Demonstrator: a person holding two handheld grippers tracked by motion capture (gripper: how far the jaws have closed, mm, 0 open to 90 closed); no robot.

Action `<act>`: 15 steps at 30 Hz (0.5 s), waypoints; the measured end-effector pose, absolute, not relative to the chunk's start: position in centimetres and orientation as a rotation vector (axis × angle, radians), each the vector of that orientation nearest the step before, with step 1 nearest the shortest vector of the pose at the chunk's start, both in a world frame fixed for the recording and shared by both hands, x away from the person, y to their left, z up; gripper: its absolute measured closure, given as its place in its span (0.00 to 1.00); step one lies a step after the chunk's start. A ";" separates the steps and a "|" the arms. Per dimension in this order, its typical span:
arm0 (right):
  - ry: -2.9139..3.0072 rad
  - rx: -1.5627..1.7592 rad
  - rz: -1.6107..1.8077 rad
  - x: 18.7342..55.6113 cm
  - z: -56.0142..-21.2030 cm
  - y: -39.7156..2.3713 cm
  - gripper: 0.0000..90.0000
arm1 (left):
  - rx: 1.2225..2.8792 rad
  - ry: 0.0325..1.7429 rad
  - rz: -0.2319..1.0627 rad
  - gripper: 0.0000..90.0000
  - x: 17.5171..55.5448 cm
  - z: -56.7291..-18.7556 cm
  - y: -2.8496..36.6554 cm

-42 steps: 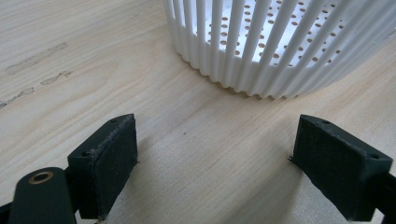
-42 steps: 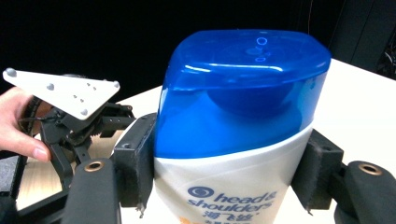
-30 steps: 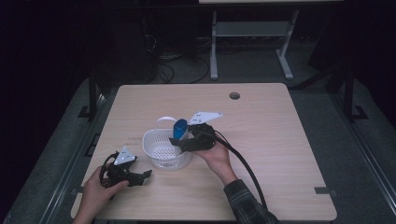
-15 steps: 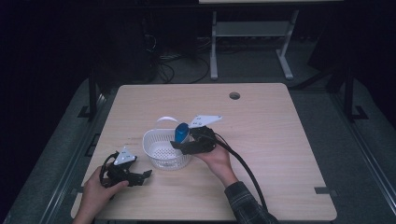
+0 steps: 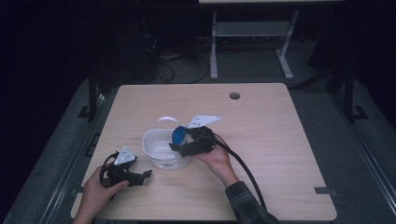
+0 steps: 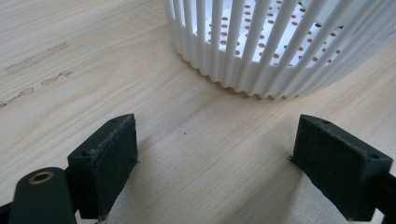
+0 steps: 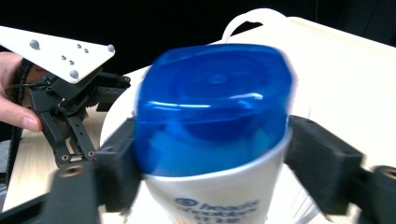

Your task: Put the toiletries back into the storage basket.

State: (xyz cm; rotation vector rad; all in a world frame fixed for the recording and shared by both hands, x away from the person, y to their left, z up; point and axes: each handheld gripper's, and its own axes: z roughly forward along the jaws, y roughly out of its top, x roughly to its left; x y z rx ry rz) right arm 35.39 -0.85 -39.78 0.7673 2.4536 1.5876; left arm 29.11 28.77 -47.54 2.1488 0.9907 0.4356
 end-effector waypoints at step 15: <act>2.414 0.794 1.500 34.6 -37.9 -2.2 0.00 | 2.152 0.992 0.436 0.14 29.1 -47.5 28.8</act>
